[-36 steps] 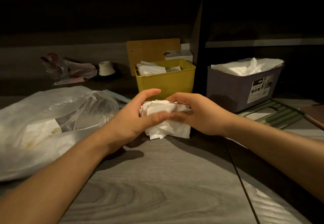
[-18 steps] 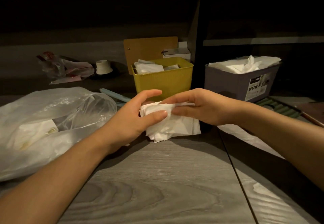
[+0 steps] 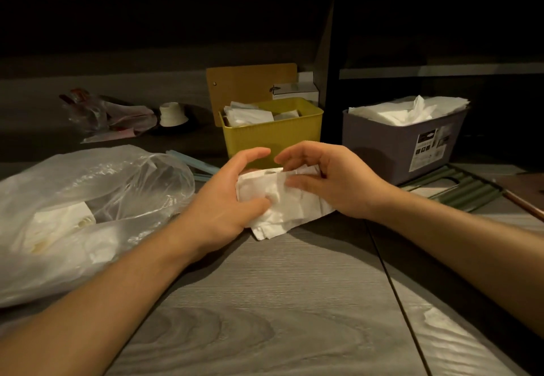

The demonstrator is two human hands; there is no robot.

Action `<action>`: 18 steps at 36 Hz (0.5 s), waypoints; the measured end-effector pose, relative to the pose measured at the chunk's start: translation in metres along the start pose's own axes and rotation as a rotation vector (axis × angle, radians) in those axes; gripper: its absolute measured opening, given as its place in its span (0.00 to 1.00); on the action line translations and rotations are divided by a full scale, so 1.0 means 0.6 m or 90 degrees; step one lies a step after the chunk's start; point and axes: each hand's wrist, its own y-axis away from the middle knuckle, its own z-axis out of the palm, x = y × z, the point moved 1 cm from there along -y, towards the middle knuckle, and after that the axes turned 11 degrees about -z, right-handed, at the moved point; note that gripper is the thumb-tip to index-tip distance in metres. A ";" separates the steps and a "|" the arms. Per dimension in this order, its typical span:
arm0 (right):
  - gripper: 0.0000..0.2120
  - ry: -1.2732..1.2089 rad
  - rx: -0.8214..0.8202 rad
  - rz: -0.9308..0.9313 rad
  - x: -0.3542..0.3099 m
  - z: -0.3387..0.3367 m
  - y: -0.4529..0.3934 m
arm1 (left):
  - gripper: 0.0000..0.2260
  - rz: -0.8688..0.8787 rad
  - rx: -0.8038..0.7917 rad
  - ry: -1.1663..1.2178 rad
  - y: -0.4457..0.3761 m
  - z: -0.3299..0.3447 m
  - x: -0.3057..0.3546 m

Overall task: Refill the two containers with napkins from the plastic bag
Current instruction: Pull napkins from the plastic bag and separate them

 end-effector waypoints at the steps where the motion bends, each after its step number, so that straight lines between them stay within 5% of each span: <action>1: 0.17 0.021 0.008 -0.011 -0.001 0.002 0.000 | 0.29 0.005 0.009 0.009 -0.001 -0.001 -0.002; 11: 0.34 0.058 0.081 -0.057 -0.005 0.002 0.005 | 0.29 0.065 0.057 0.043 0.002 -0.014 0.004; 18: 0.42 -0.098 -0.043 0.049 -0.003 0.011 0.014 | 0.31 0.020 0.009 -0.031 0.004 -0.003 0.001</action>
